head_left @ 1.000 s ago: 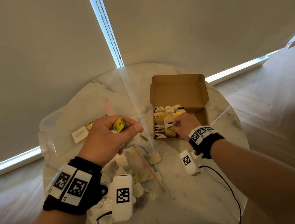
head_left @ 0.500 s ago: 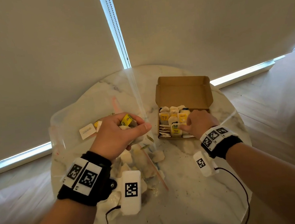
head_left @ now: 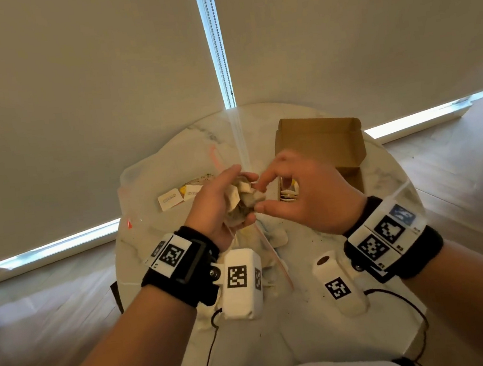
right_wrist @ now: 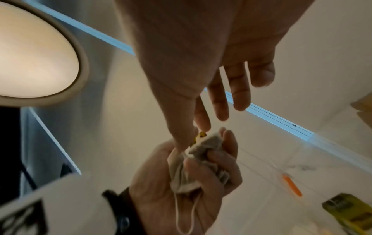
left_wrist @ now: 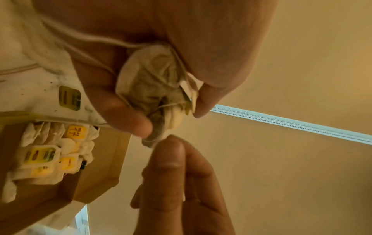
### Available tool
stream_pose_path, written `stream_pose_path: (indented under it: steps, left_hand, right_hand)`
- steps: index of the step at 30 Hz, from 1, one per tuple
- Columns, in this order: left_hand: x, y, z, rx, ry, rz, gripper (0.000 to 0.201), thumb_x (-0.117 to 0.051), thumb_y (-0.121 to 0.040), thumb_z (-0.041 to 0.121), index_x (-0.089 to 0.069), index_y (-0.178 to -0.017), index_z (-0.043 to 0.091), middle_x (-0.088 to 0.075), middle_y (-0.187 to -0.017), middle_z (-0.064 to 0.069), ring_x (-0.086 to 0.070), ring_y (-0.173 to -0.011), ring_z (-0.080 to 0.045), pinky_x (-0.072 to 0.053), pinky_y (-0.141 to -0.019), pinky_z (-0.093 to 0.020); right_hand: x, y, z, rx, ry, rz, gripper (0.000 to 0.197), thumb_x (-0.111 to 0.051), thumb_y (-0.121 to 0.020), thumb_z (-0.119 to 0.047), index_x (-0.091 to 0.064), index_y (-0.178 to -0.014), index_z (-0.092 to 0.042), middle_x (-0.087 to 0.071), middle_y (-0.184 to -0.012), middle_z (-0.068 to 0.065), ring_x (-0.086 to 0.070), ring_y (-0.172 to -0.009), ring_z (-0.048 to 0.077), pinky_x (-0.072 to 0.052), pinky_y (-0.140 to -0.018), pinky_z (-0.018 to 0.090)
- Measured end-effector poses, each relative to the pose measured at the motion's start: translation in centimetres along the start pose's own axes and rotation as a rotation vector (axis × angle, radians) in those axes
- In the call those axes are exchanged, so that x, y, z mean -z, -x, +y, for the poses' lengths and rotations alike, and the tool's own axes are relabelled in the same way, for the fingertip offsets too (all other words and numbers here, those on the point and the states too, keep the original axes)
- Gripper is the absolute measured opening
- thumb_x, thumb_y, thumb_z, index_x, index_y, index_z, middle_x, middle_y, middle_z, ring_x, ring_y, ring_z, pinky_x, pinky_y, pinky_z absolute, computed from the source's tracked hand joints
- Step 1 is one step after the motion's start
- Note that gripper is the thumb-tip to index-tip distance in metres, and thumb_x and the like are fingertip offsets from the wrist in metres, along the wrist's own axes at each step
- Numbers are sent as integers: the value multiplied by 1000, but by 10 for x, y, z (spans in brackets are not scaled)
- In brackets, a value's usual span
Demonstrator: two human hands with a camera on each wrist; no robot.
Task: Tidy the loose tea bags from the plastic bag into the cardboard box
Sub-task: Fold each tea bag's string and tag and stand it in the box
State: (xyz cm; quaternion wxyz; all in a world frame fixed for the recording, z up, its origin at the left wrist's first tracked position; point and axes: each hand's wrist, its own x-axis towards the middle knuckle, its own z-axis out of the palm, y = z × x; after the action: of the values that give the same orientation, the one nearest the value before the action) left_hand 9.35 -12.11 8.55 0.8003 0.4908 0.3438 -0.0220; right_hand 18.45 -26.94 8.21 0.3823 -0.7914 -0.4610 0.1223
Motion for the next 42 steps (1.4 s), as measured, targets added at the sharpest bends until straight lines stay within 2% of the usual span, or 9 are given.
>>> stream_pose_path:
  steps: [4,8,15,22,26,30,34,39,42]
  left_hand:
    - [1,1,-6,19,49,11,32,-48,-100,41,-64,-96,14,-68,-76,-7,-63,-69,-18,-49,-64,-30]
    - [0,0,-11,50,129,12,40,-46,-100,46,-64,-101,10,-63,-83,-10,-61,-78,-21,-54,-67,-33]
    - [1,-2,-13,96,200,-96,58,-31,-102,50,-70,-92,8,-71,-79,-9,-70,-68,-19,-57,-59,-28]
    - [10,-6,-17,158,271,-97,40,-47,-95,36,-74,-81,9,-67,-81,-10,-63,-72,-23,-52,-73,-35]
    - [17,-9,-17,192,307,-57,21,-58,-79,22,-69,-88,6,-65,-84,-12,-60,-71,-20,-54,-67,-33]
    - [24,-15,-18,192,332,-63,29,-50,-93,9,-73,-77,2,-66,-76,-13,-62,-67,-20,-57,-63,-28]
    - [24,-12,-14,216,365,-32,8,-49,-96,2,-57,-96,5,-67,-74,-17,-61,-62,-23,-57,-60,-28]
    - [25,-10,-14,154,352,7,16,-47,-95,-5,-54,-102,8,-66,-69,-18,-62,-60,-24,-57,-55,-29]
    - [26,-10,-14,140,355,14,16,-49,-97,-2,-56,-105,10,-68,-73,-17,-67,-62,-25,-59,-53,-30]
  right_hand:
    - [-17,6,-9,24,14,24,37,-72,-75,-51,-70,-101,-23,-55,-96,-6,-48,-81,0,-39,-71,15]
    - [-28,3,-21,-16,-19,65,29,-76,-78,-44,-70,-91,-19,-59,-87,-2,-54,-77,10,-44,-70,26]
    - [-29,-12,-30,-138,-112,66,14,-72,-85,-30,-73,-89,-16,-66,-74,-10,-55,-58,-4,-35,-57,8]
    - [-18,-18,-32,-193,-161,-15,6,-71,-86,-18,-74,-87,-13,-69,-71,-8,-63,-60,2,-50,-59,16]
    - [-2,-14,-41,-139,-264,-36,5,-70,-87,-10,-73,-86,-6,-69,-74,-5,-61,-60,0,-47,-57,12]
    - [11,-11,-44,-74,-313,21,5,-70,-87,-7,-71,-82,-5,-69,-74,-5,-63,-64,3,-50,-61,14]
    - [23,-10,-39,-98,-353,132,8,-69,-89,-9,-70,-84,-3,-72,-78,6,-69,-71,19,-59,-69,33]
    - [37,-7,-36,-189,-527,268,10,-66,-89,-5,-68,-86,4,-73,-80,13,-72,-70,26,-58,-63,25]
    - [37,-6,-34,-247,-617,303,7,-64,-90,-2,-67,-86,2,-73,-79,15,-73,-73,29,-61,-65,33]
